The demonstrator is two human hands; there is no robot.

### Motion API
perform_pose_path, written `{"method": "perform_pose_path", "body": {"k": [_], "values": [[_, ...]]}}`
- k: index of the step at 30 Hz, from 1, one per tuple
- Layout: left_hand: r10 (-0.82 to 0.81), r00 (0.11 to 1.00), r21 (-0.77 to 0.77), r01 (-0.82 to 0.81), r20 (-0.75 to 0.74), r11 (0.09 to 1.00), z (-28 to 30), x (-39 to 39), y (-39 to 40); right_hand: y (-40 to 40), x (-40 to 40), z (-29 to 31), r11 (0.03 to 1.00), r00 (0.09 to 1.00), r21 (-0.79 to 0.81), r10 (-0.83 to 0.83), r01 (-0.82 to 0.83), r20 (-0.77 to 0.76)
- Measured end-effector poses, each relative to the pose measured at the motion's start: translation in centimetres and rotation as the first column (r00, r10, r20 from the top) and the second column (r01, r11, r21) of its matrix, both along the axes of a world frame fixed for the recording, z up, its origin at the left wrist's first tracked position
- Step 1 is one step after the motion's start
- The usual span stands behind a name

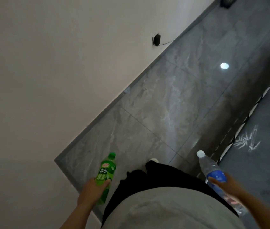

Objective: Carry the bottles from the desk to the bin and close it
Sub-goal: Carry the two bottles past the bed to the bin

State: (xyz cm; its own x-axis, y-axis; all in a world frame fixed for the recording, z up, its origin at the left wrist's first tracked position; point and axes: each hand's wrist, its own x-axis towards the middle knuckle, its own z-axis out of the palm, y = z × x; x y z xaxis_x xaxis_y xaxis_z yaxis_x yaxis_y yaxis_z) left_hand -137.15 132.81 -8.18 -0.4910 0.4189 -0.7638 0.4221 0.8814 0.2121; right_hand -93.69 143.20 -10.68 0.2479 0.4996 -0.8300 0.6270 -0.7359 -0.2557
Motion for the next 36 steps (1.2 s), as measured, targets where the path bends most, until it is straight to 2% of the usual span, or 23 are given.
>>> {"method": "perform_pose_path", "body": {"k": [10,16,19,22,28,30,36], "values": [[-0.101,0.993,-0.051,0.104,0.055,0.993,0.2,-5.1,14.3,13.3,-4.0,1.4,0.997,0.998,0.060,-0.050,0.049,0.023],[-0.300,0.951,0.001,0.301,0.080,0.954,0.8,-7.5,27.8,16.2,-5.8,1.3,0.973,0.971,-0.020,-0.230,0.232,0.061],[-0.399,0.916,-0.012,0.400,0.036,0.916,1.1,-7.5,35.3,17.1,-6.2,1.9,0.933,0.933,-0.049,-0.355,0.358,0.051],[-0.530,0.848,-0.047,0.529,0.006,0.847,0.9,-6.0,42.4,17.5,-5.8,1.9,0.888,0.893,-0.099,-0.447,0.450,0.051],[-0.632,0.775,0.022,0.631,0.009,0.775,0.1,0.5,54.8,21.0,-2.8,-0.2,0.789,0.803,-0.157,-0.595,0.593,0.043],[-0.642,0.766,0.034,0.642,0.003,0.766,-0.3,2.8,57.8,23.7,-1.0,-0.4,0.788,0.801,-0.164,-0.598,0.593,0.022],[-0.633,0.774,-0.040,0.632,-0.004,0.774,-0.6,7.1,63.3,34.1,5.2,1.2,0.826,0.826,-0.037,-0.562,0.563,0.040]]}}
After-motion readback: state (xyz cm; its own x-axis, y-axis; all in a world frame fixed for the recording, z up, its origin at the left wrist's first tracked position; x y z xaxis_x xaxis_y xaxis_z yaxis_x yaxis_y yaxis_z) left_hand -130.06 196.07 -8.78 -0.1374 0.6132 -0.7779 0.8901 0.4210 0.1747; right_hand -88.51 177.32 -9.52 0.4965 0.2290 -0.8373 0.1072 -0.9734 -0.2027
